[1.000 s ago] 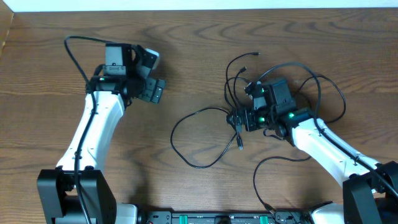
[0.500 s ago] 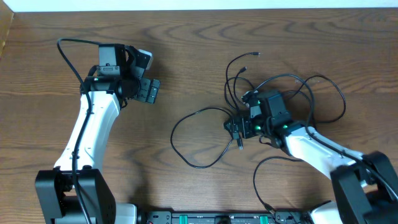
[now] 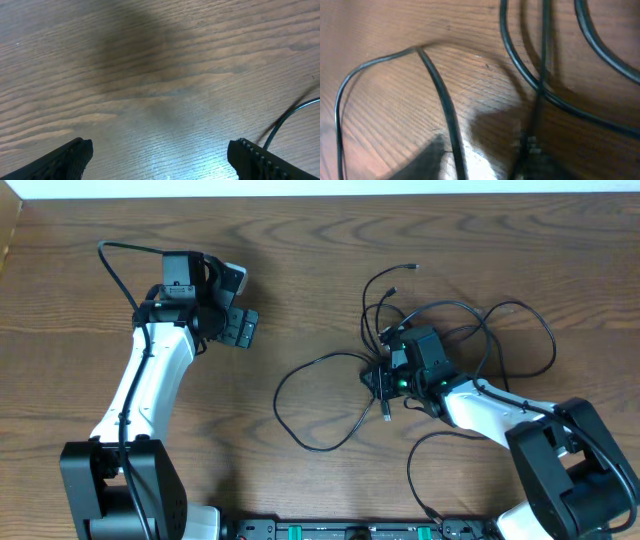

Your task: Untangle cables

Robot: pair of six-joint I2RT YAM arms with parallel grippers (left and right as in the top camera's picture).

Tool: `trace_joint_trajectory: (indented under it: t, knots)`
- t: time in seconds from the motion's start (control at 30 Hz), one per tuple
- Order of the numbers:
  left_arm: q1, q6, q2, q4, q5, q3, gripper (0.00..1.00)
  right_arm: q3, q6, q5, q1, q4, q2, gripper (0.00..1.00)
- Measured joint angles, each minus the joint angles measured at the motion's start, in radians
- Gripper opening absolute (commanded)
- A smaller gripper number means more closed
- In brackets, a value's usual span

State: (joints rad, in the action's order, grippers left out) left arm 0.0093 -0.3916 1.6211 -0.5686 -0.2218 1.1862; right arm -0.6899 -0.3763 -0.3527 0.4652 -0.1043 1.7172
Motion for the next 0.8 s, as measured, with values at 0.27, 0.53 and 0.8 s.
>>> trace_joint_trajectory:
  t: [0.27,0.53,0.8]
  knots:
    - [0.000,0.000,0.000,0.000,0.000,0.000,0.91,0.013,-0.018,-0.078,0.000,-0.051,0.016,0.01]
    - [0.000,0.000,0.000,0.000,0.000,0.000,0.91,-0.003,-0.018,-0.132,0.000,-0.050,-0.136,0.01]
    - [0.000,0.000,0.000,0.000,0.000,0.000,0.91,-0.066,-0.018,-0.132,0.000,-0.052,-0.328,0.01]
